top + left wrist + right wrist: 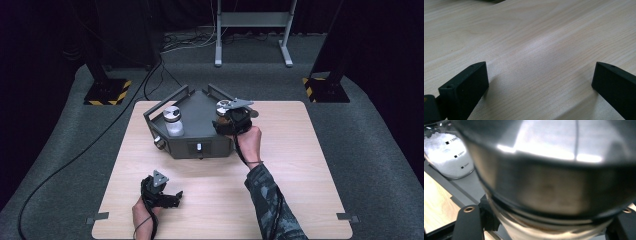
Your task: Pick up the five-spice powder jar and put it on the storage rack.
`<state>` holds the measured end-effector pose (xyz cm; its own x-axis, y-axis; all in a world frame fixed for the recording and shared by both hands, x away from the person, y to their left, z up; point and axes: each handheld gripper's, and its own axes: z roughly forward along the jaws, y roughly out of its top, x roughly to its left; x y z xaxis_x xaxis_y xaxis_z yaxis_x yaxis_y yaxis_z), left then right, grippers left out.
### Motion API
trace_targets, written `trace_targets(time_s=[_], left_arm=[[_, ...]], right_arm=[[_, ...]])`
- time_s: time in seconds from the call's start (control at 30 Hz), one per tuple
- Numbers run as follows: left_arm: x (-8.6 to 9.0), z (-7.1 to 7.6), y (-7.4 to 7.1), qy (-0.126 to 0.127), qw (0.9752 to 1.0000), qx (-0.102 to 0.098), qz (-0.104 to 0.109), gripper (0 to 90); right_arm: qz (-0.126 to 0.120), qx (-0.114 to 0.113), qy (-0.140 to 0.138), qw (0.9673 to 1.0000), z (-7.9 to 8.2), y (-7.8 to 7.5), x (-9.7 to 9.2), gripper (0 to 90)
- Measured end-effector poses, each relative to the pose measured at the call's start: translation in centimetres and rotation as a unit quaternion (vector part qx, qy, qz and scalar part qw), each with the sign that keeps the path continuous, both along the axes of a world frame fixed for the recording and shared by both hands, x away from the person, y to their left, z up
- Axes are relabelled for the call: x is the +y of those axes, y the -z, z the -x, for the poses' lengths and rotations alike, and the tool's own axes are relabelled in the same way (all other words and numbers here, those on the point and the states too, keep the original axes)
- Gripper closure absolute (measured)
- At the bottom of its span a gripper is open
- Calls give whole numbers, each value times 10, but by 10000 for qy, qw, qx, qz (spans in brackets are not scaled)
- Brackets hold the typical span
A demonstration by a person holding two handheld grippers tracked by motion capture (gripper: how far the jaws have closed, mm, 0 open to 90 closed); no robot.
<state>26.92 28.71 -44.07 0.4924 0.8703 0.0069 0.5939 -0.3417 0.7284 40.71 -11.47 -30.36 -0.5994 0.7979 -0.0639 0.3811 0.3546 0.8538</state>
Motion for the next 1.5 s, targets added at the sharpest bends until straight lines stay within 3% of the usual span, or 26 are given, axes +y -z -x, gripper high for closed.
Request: trace_targets(time_s=[0.6,1.13,1.5], left_arm=[[0,0,0,3,10000,-9,-8,6],[0,1,0,2,10000,-14,-15,5],[0,0,0,1,10000,-13,-12,6]], right_arm=[[13,88,43,10000,-10,14,12,301],[-105,57,40,9999,-9,26,5,301],[-112,64,64,9999,-8,26,6,300]])
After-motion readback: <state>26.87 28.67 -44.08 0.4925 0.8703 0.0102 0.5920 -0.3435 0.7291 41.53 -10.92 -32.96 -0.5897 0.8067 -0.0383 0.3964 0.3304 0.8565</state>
